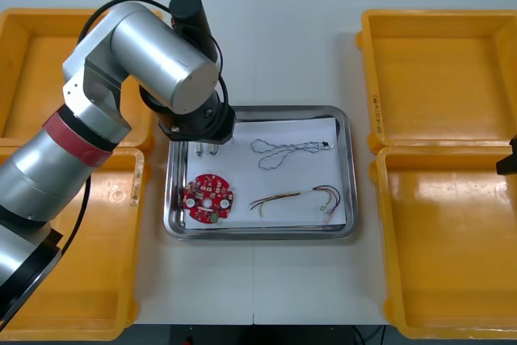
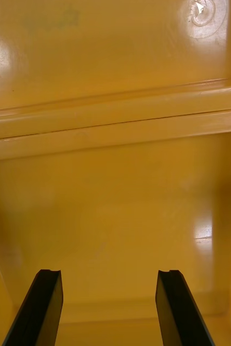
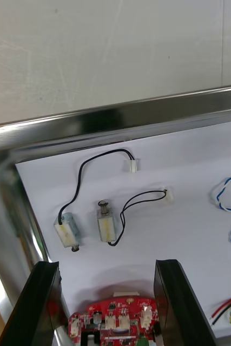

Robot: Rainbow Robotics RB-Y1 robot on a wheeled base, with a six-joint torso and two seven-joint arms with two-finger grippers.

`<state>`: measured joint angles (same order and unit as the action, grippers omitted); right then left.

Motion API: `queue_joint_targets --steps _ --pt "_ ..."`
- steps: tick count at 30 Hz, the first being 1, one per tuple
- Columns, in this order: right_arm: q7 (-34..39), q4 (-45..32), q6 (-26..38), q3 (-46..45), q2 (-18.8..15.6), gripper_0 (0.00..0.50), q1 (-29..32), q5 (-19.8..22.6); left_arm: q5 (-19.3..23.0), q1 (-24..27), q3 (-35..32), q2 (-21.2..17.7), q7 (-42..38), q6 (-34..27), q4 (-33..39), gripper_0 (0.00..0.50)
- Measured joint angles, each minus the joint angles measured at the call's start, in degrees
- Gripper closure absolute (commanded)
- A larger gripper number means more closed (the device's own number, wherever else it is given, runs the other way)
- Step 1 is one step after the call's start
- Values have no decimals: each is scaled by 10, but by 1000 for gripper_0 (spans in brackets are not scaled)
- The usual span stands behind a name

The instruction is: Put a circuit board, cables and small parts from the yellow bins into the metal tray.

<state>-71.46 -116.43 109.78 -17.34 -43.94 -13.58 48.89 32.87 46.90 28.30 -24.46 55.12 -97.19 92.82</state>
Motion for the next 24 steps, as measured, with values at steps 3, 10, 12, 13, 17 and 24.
queue_joint_targets --steps 3,10,12,13,17,24 --pt "0 2 0 0 0 0 0 0 11 0 -23 -7 0 -21 18 0" --pt "-1 18 0 0 0 0 0 3 42 0 -81 -31 0 -70 47 0" --pt "-4 25 0 0 0 0 -1 3 53 0 -101 -40 0 -83 51 0" --pt "-6 29 0 0 0 0 -1 3 57 0 -111 -43 0 -91 53 0" --pt "-10 38 -1 0 0 0 -3 2 74 0 -157 -59 1 -122 63 0" --pt "-15 39 -19 0 0 0 -7 0 86 0 -215 -86 6 -123 79 0"
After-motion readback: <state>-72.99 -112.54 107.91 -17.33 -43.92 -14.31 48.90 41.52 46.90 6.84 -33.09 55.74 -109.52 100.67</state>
